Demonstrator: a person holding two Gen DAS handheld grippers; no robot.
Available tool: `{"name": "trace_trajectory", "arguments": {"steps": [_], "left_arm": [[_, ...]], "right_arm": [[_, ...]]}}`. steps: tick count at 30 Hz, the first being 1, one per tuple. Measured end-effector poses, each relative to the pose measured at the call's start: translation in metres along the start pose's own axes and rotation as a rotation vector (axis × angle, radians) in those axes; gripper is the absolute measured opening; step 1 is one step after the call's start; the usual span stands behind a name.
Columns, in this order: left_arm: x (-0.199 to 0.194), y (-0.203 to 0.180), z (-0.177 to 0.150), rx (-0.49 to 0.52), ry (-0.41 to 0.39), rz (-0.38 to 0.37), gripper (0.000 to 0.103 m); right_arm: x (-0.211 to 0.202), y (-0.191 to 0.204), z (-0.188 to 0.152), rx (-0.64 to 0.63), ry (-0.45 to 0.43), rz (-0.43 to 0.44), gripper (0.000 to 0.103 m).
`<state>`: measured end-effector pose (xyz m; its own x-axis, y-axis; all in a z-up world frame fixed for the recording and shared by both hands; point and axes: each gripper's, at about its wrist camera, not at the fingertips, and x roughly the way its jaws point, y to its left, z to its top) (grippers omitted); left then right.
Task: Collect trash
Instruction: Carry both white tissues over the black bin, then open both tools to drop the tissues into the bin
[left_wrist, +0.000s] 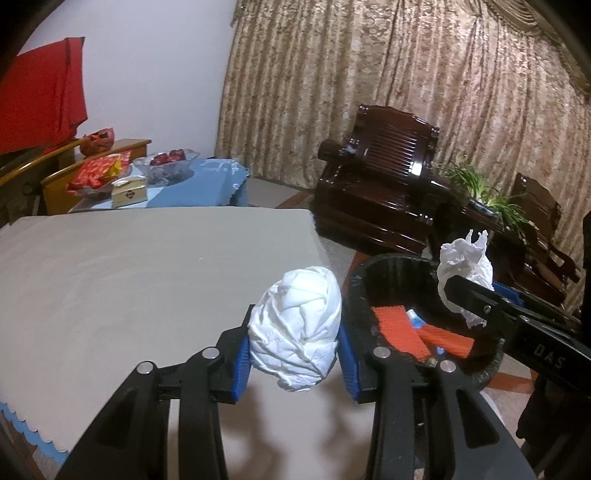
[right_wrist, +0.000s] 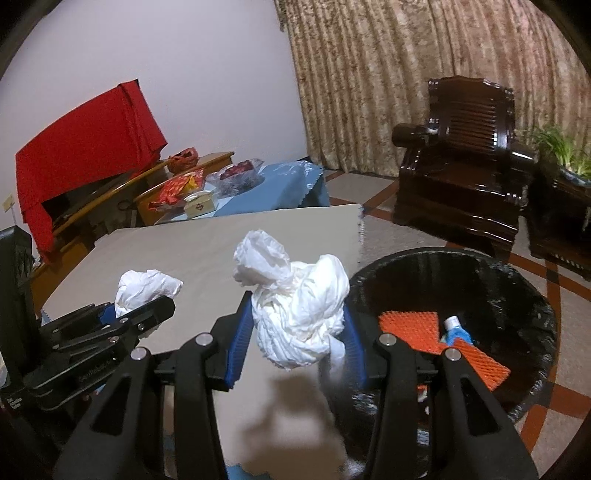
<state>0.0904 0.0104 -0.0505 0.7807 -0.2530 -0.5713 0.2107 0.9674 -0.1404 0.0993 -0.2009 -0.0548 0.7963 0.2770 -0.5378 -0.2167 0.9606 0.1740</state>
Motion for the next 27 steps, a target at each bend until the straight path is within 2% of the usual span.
{"name": "trace_trajectory", "arguments": {"steps": [11, 27], "left_arm": [[0.016, -0.044, 0.013, 0.064, -0.006, -0.079, 0.040], [0.067, -0.125, 0.017, 0.181, 0.024, -0.194, 0.041]], "right_arm": [[-0.021, -0.052, -0.003, 0.069, -0.039, -0.103, 0.044], [-0.038, -0.132, -0.013, 0.114, -0.044, -0.251, 0.044]]}}
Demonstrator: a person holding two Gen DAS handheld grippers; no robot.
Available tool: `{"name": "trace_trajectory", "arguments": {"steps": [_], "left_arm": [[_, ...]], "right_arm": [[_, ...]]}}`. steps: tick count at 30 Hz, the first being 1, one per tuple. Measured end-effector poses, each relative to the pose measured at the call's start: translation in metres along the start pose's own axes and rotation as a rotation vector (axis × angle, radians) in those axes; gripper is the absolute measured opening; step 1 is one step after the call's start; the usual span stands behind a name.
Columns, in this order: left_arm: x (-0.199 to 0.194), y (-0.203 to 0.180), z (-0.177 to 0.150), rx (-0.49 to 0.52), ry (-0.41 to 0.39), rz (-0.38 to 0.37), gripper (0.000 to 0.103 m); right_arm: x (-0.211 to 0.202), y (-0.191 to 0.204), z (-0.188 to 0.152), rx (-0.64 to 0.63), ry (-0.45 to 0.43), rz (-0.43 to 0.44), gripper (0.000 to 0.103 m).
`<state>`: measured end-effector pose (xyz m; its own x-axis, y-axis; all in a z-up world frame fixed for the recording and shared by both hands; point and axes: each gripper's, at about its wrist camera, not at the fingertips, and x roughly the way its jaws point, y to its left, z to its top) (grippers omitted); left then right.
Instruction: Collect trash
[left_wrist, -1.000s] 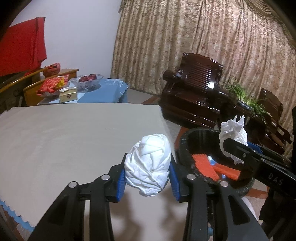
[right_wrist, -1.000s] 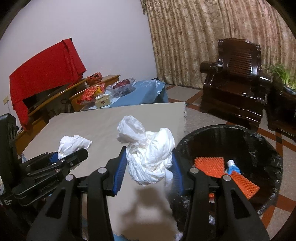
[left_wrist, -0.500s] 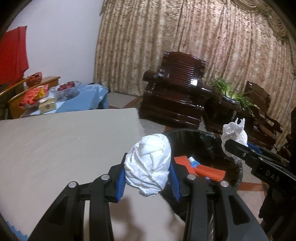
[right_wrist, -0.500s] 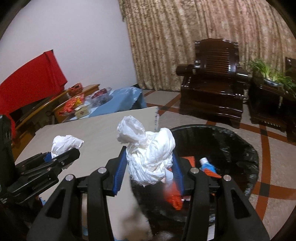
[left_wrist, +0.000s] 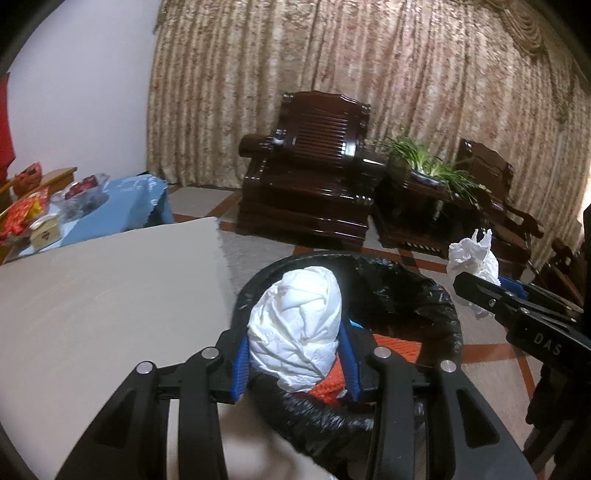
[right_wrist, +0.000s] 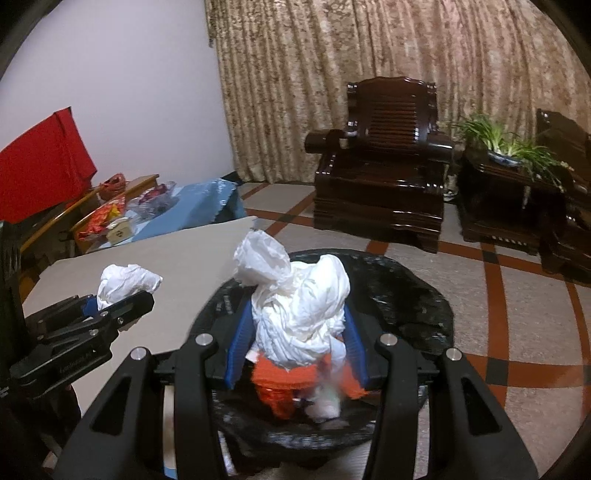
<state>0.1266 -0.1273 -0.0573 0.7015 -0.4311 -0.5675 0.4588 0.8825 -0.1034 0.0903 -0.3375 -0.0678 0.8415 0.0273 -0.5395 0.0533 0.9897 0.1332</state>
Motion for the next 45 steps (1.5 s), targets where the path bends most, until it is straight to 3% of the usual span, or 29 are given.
{"name": "trace_trajectory", "arguments": {"steps": [12, 24, 27, 33, 35, 38, 40, 45], "left_arm": [[0.052, -0.030, 0.002, 0.047, 0.043, -0.044, 0.041], [0.097, -0.034, 0.005, 0.027, 0.106, -0.065, 0.042], [0.104, -0.035, 0.006, 0.018, 0.121, -0.075, 0.050], [0.103, -0.030, 0.009, 0.008, 0.118, -0.099, 0.064], [0.101, -0.028, 0.010, 0.004, 0.115, -0.100, 0.067], [0.094, -0.022, 0.015, -0.008, 0.103, -0.097, 0.073], [0.087, -0.017, 0.018, -0.017, 0.091, -0.090, 0.082], [0.065, -0.006, 0.024, -0.017, 0.060, -0.072, 0.093]], "right_arm": [[0.028, -0.046, -0.006, 0.035, 0.033, -0.050, 0.044], [0.072, -0.067, -0.013, 0.051, 0.081, -0.055, 0.044], [0.081, -0.070, -0.015, 0.050, 0.094, -0.060, 0.048], [0.086, -0.073, -0.017, 0.055, 0.092, -0.077, 0.073], [0.082, -0.073, -0.017, 0.052, 0.078, -0.093, 0.087], [0.075, -0.073, -0.016, 0.061, 0.071, -0.106, 0.094], [0.069, -0.074, -0.015, 0.078, 0.071, -0.098, 0.095], [0.052, -0.067, -0.010, 0.085, 0.054, -0.087, 0.096]]}}
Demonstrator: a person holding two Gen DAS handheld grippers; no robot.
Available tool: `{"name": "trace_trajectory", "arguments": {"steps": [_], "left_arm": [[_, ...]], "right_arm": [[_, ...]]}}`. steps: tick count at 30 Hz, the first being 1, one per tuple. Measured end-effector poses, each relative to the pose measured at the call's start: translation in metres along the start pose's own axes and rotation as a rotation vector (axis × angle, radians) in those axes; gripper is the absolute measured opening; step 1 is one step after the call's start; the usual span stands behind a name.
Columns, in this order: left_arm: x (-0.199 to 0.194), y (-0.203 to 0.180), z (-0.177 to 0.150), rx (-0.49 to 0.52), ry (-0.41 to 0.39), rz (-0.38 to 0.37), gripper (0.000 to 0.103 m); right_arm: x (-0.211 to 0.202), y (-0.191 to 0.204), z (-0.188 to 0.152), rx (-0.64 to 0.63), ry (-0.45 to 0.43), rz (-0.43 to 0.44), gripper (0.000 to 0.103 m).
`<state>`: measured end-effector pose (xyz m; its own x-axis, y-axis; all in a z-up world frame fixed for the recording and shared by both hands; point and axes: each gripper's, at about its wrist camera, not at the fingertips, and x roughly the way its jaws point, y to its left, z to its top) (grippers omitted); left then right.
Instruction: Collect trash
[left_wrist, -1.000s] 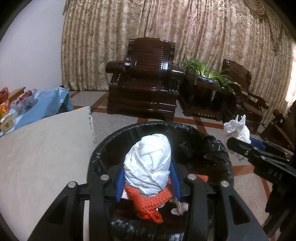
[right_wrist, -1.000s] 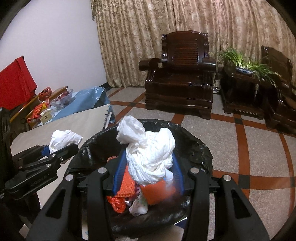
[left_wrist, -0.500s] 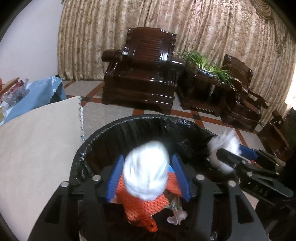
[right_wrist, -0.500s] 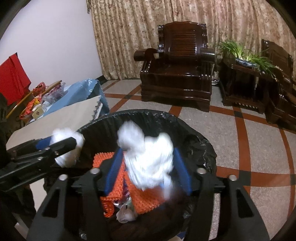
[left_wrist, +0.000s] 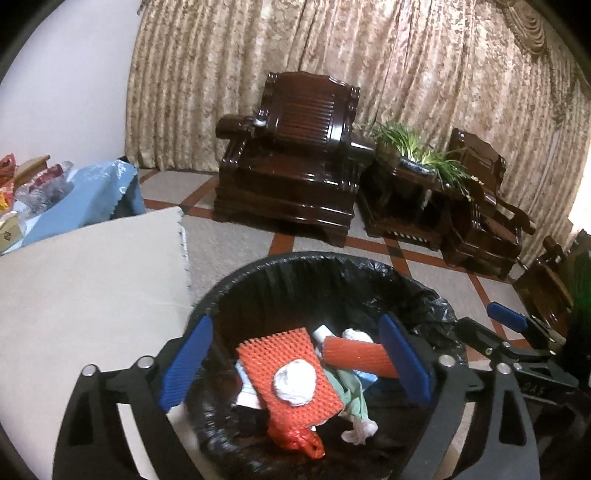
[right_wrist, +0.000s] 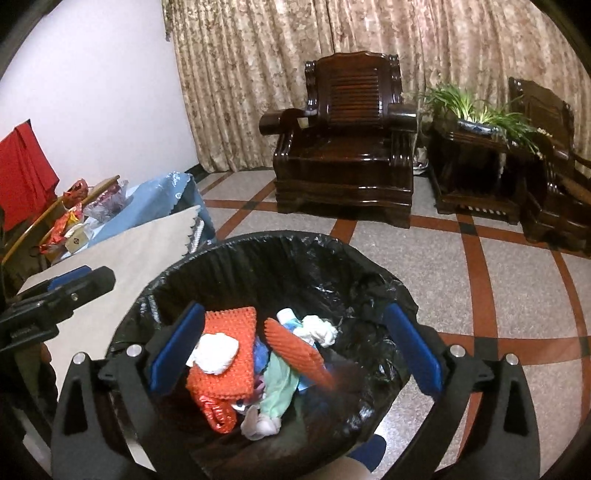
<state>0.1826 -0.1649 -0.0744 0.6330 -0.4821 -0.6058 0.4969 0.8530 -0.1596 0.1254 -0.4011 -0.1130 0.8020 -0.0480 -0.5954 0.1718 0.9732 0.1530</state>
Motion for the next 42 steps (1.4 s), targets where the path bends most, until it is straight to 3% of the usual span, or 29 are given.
{"name": "trace_trajectory", "arguments": {"steps": [3, 20, 42], "left_arm": [[-0.018, 0.005, 0.000, -0.004, -0.008, 0.020, 0.097], [-0.117, 0.037, -0.032, -0.073, -0.028, 0.160, 0.097], [-0.190, 0.029, -0.047, -0.063, -0.122, 0.211, 0.097]], "right_arm": [[-0.014, 0.007, 0.002, -0.003, -0.011, 0.010, 0.097], [-0.094, 0.077, 0.000, -0.098, -0.070, 0.112, 0.098], [-0.152, 0.133, 0.002, -0.173, -0.107, 0.181, 0.098]]}}
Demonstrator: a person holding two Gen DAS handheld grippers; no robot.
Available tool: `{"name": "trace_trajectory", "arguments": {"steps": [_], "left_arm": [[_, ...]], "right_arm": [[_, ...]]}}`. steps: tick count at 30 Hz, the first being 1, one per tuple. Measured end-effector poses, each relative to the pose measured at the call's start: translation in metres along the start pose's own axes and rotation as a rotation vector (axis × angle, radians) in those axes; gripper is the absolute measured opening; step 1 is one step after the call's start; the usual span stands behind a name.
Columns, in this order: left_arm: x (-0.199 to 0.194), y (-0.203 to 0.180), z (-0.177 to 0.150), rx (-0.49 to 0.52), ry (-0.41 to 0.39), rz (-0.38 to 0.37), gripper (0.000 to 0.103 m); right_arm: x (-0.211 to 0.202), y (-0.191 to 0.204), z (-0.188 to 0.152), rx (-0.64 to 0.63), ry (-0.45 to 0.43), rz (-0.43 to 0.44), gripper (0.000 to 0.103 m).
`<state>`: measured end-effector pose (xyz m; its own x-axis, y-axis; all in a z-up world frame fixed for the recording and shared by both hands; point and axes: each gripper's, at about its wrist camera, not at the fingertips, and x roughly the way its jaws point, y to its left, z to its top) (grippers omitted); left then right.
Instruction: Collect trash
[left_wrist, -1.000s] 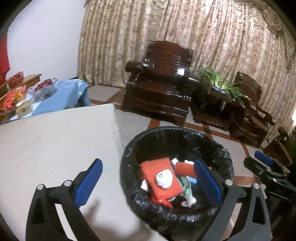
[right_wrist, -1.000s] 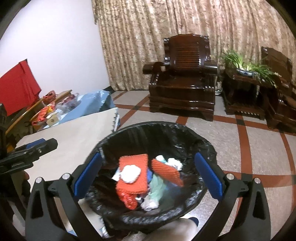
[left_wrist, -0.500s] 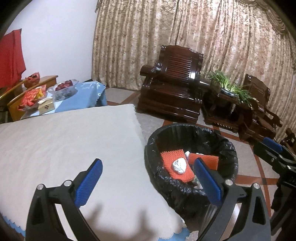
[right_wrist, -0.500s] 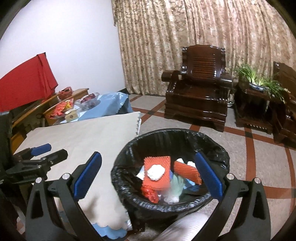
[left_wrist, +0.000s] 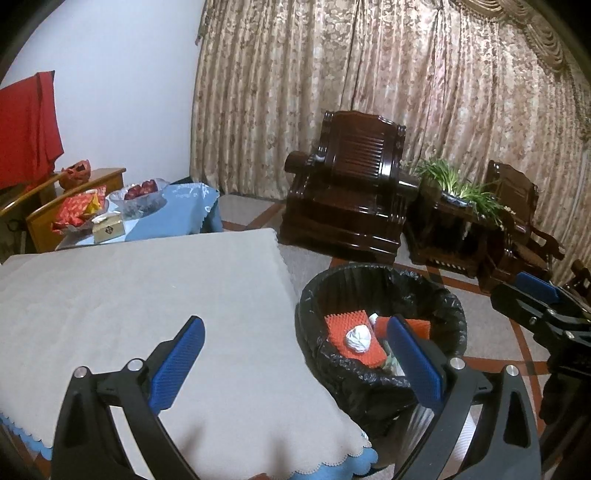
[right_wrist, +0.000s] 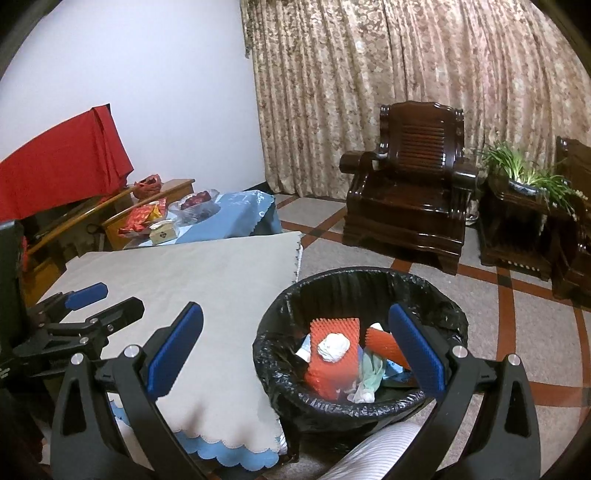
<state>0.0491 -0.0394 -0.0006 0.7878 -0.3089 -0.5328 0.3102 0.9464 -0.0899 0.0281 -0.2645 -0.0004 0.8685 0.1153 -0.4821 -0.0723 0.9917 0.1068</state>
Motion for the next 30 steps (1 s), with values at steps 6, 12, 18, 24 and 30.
{"name": "trace_trajectory", "arguments": {"steps": [6, 12, 18, 24, 30], "left_arm": [[-0.010, 0.000, 0.001, -0.006, -0.022, 0.004, 0.097], [-0.014, 0.001, 0.001, -0.009, -0.033, 0.007, 0.097], [-0.016, -0.001, 0.000, 0.000, -0.043, 0.013, 0.097], [-0.017, -0.002, 0.000, 0.002, -0.044, 0.016, 0.097], [-0.017, -0.002, 0.000, 0.002, -0.044, 0.015, 0.097]], "right_arm": [[-0.002, 0.003, 0.001, -0.010, -0.002, 0.001, 0.098], [-0.001, 0.006, 0.001, -0.013, -0.001, 0.005, 0.098], [0.000, 0.009, 0.001, -0.023, 0.000, 0.007, 0.098], [0.002, 0.011, 0.002, -0.020, 0.002, 0.011, 0.098], [0.002, 0.012, 0.002, -0.019, 0.001, 0.011, 0.098]]}}
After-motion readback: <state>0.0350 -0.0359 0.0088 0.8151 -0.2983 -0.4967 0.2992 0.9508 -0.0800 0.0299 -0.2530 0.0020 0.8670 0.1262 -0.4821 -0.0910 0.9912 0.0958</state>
